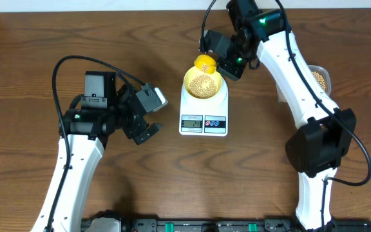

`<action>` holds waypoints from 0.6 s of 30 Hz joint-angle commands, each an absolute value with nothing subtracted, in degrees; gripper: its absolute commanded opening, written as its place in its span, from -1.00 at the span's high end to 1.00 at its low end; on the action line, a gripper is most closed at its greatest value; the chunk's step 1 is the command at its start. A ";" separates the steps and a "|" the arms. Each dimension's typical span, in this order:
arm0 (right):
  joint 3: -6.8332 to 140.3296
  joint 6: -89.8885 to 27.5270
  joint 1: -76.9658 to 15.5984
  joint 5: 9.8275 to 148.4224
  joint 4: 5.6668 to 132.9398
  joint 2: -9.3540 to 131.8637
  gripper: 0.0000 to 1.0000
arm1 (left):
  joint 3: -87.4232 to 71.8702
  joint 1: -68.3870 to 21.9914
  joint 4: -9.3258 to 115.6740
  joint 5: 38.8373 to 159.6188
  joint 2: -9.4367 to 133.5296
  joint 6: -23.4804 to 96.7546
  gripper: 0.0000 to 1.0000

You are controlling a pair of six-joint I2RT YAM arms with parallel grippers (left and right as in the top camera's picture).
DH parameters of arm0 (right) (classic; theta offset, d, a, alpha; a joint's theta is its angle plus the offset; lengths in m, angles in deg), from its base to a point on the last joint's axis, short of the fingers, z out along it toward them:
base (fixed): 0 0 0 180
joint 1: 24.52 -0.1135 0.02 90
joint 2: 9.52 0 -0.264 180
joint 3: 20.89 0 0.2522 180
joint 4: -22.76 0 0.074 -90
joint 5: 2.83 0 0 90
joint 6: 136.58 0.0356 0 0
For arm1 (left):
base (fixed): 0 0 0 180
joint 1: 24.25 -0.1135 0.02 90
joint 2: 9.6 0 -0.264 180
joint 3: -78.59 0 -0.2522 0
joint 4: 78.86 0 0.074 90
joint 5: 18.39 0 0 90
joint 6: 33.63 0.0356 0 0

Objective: Scoop item into bowl and weigh 50g on scale
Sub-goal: 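Tilt the scoop with the right gripper to pour soybeans into the bowl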

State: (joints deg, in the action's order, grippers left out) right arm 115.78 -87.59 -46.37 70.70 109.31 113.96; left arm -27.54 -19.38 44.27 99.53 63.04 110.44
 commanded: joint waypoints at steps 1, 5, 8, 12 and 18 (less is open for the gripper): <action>117.05 -90.78 -46.76 70.11 109.42 111.86 0.98 | -28.04 -19.62 44.14 99.16 63.39 110.98 -0.96; 117.05 -94.54 -46.76 70.17 109.38 111.86 0.98 | -28.04 -19.62 44.14 99.16 63.39 110.98 -0.95; 117.05 -94.72 -46.87 70.17 109.42 111.86 0.98 | -28.04 -19.62 44.14 99.16 63.39 110.98 -0.95; 117.05 -95.18 -46.91 70.57 109.53 111.86 0.98 | -28.04 -19.62 44.14 99.16 63.39 110.98 -0.95; 117.05 -95.31 -47.02 70.55 109.53 111.86 0.98 | -28.04 -19.62 44.14 99.16 63.39 110.98 -0.95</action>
